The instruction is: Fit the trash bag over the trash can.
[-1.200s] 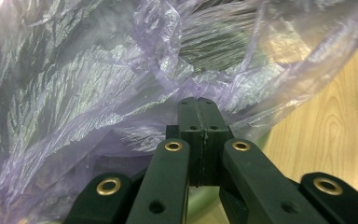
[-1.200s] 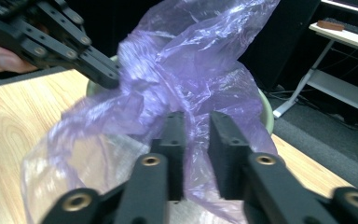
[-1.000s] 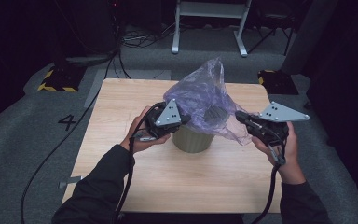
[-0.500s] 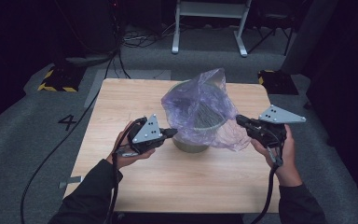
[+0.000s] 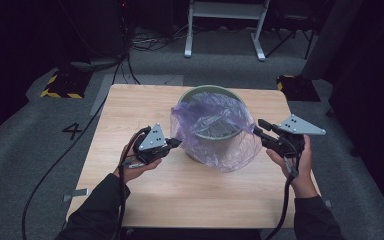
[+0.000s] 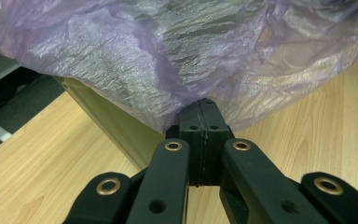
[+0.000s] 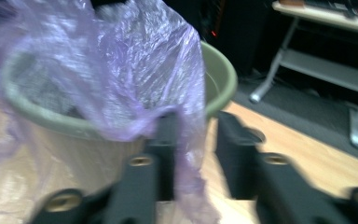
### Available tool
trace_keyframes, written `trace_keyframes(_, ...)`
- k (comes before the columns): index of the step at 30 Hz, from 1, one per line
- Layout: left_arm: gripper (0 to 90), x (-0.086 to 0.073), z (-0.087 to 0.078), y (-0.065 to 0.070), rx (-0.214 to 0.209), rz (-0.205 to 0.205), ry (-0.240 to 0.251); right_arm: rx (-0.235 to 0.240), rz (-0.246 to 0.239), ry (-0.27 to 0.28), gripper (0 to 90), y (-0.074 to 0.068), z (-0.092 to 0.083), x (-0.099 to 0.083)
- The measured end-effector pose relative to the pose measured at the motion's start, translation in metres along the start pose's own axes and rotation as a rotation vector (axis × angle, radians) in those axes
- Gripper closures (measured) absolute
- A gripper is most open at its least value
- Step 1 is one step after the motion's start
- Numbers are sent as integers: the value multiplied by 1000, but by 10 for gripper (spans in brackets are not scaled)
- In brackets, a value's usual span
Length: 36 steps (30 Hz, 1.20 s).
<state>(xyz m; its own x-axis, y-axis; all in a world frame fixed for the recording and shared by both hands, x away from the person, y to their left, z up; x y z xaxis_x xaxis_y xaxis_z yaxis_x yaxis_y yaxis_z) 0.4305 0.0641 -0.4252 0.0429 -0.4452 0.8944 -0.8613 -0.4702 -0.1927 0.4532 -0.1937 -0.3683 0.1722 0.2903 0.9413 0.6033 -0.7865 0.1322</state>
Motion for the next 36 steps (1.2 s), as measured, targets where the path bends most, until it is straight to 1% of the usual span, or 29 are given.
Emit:
trace_keyframes(2, 897, 1, 0, 0, 6, -5, 3, 18, -35, 15, 500, -7, -3, 4)
trace_keyframes(3, 896, 2, 0, -1, 8, -6, 4, 26, -59, 37, 440, -12, -6, 8)
trace_keyframes(4, 895, 2, 0, -1, 11, -5, 3, 23, -76, 52, 379, -16, -8, 11)
trace_keyframes(5, 895, 2, 0, -1, 13, -7, 1, 27, -84, 64, 342, -19, -10, 14)
trace_keyframes(6, 895, 2, 1, -1, 12, -6, 0, 51, -93, 83, 308, -25, -12, 18)
trace_keyframes(9, 894, 2, 1, -1, 17, -6, -3, 67, -123, 97, 263, -34, -14, 25)
trace_keyframes(11, 894, 2, 1, -3, 20, -12, -2, 82, -130, 100, 256, -39, -15, 29)
trace_keyframes(13, 888, 1, 1, -4, 25, -19, -1, 81, -140, 98, 257, -40, -14, 32)
trace_keyframes(14, 885, 1, 1, -5, 25, -21, -1, 82, -144, 103, 266, -41, -14, 34)
trace_keyframes(15, 880, 1, 1, -5, 25, -25, 0, 81, -148, 104, 300, -42, -14, 35)
trace_keyframes(17, 844, 0, 1, -8, 39, -28, -3, 69, -178, 101, 492, -42, -13, 36)
trace_keyframes(18, 778, 0, 1, -9, 47, -40, 2, 60, -192, 93, 602, -40, -11, 35)
trace_keyframes(19, 718, 0, 0, -10, 51, -48, 6, 62, -188, 83, 664, -40, -10, 34)
trace_keyframes(20, 618, 0, -1, -11, 50, -56, 8, 68, -186, 76, 720, -39, -8, 33)
trace_keyframes(21, 549, 0, -3, -11, 43, -69, 22, 68, -183, 74, 765, -38, -6, 32)
trace_keyframes(22, 477, 0, -5, -11, 45, -79, 27, 66, -175, 71, 816, -35, -5, 31)
trace_keyframes(23, 390, -1, -8, -12, 45, -90, 27, 64, -168, 71, 844, -34, -4, 31)
trace_keyframes(24, 296, -1, -10, -12, 49, -100, 27, 63, -159, 75, 867, -32, -3, 31)
trace_keyframes(25, 248, -2, -13, -13, 57, -112, 26, 59, -155, 80, 880, -31, -3, 32)
trace_keyframes(26, 208, -3, -18, -15, 70, -122, 28, 54, -148, 85, 892, -29, -4, 32)
trace_keyframes(28, 158, -2, -26, -16, 75, -136, 50, 44, -136, 92, 897, -26, -5, 34)
trace_keyframes(31, 155, 4, -39, -18, 89, -150, 92, 20, -126, 96, 898, -21, -5, 34)
trace_keyframes(33, 155, 10, -46, -18, 85, -159, 122, 8, -114, 99, 898, -18, -4, 34)
trace_keyframes(35, 154, 20, -51, -19, 80, -170, 152, 1, -111, 98, 896, -16, -4, 34)
trace_keyframes(36, 153, 23, -52, -18, 81, -166, 156, -3, -107, 100, 896, -15, -3, 35)
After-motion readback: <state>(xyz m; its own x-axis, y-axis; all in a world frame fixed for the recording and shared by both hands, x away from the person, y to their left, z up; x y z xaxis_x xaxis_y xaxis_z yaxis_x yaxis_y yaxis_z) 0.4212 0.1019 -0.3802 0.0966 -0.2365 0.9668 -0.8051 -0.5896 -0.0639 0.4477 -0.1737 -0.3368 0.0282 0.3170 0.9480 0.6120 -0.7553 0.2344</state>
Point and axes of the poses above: each handheld gripper's, and its own axes: z roughly forward along the jaws, x roughly out of its top, y roughly to its right, the point moved 10 cm from there along z, roughly forward along the jaws, and after that the axes turned 2 degrees about y, right-handed, at the moved point
